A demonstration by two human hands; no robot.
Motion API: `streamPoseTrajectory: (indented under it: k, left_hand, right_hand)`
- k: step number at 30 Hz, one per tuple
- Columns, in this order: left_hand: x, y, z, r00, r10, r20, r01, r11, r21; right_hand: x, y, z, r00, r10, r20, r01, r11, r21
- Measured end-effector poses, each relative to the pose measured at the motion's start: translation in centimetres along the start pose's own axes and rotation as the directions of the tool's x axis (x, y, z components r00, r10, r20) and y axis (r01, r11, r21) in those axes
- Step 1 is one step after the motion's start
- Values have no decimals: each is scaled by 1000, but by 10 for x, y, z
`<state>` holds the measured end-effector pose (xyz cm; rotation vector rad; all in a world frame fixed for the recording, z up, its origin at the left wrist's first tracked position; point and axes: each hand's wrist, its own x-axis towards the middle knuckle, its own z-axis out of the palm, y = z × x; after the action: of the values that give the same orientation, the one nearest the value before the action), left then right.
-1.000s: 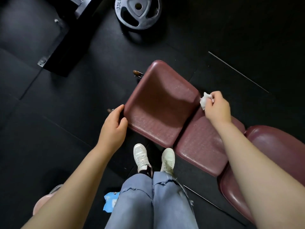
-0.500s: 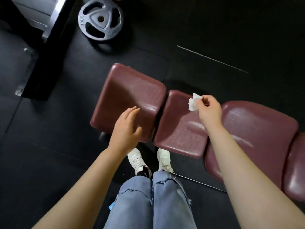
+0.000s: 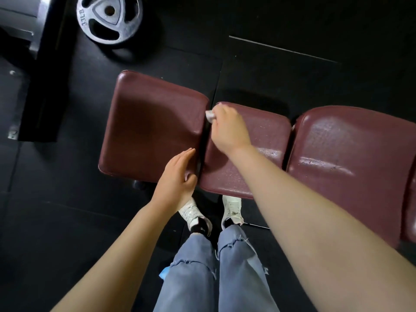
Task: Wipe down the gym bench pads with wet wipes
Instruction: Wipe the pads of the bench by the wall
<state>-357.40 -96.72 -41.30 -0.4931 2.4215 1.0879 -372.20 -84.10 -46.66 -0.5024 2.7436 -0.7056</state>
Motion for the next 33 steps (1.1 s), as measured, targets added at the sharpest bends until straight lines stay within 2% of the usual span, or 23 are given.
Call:
streamPoseTrajectory:
  k: [2,4,5,8,9,10,11,13,14,15,16,18,21,23,24,25,26,28,29,30,31,33]
  left_hand:
    - [1,-1,0,1000,3,8,-3,1000,-15]
    - [2,1,0,1000,4,7,-4,1000,-22]
    - [1,2,1,1000,5,6,-5,1000,-19]
    - [1,2,4,1000,6,-6,-6,1000,-11]
    - [0,2,5,1000,5,-8,-6,1000,-9]
    - [0,2,6,1000,6,-6,-6,1000,-7]
    - [0,2,7,1000,3,-3,-3,1000,-6]
    - [-1,1,8,1000,-2,-9,2,1000,-4]
    - [-1,1,9,1000,-2,-17,2,1000,1]
    - [-1,1,10,1000,-3,-23,3,1000,10]
    - [-1,1,11,1000,-4,-29,5,1000,23]
    - [-1,0,13,999,3,-45,-1,999,45]
    - [0,-1,16,997,42,-60,-37,996,81]
    - [0,-3,18,996,66,-67,-58,992,115]
    - [0,-3,19,995,73,-65,-64,990,128]
    - [0,-2,20,995,73,-66,-63,989,136]
    - [0,-1,21,995,66,-74,-55,989,140]
    - [1,1,24,993,53,-102,-37,988,149]
    - [1,2,26,992,59,-114,-40,987,158]
    - [2,4,28,990,73,-119,-52,984,169]
    - [2,5,31,990,86,-115,-65,982,177]
    - [5,7,34,991,97,-89,-80,981,175]
  right_hand:
    - [-38,-3,13,987,-154,43,150,986,72]
    - [-85,0,23,927,-342,155,328,938,107]
    - [-105,5,25,868,-447,217,437,894,95]
    - [-100,26,18,601,-716,355,751,658,54]
    - [-79,31,12,562,-739,372,789,614,26]
    - [-54,35,3,593,-729,343,782,623,-27]
    - [-28,37,-8,680,-666,307,720,686,-104]
    - [18,43,-25,891,-415,186,450,863,-232]
    - [27,45,-26,954,-275,124,297,925,-238]
    - [23,43,-21,978,-192,83,205,958,-201]
    - [10,40,-12,980,-181,76,191,971,-143]
    - [-43,35,10,928,-333,164,342,939,-29]
    - [-120,34,15,758,-583,292,612,791,-10]
    - [-111,36,4,638,-683,355,733,680,-10]
    - [-87,40,1,621,-692,368,756,652,-51]
    - [-59,41,-5,666,-659,350,731,670,-129]
    - [-28,46,-10,750,-591,296,655,727,-206]
    - [22,58,-28,937,-331,114,350,894,-282]
    - [30,63,-32,980,-196,30,196,942,-273]
    - [26,66,-29,992,-120,-39,107,965,-239]
    - [13,66,-22,993,-109,-48,98,976,-194]
    - [-39,62,-2,961,-270,64,275,956,-98]
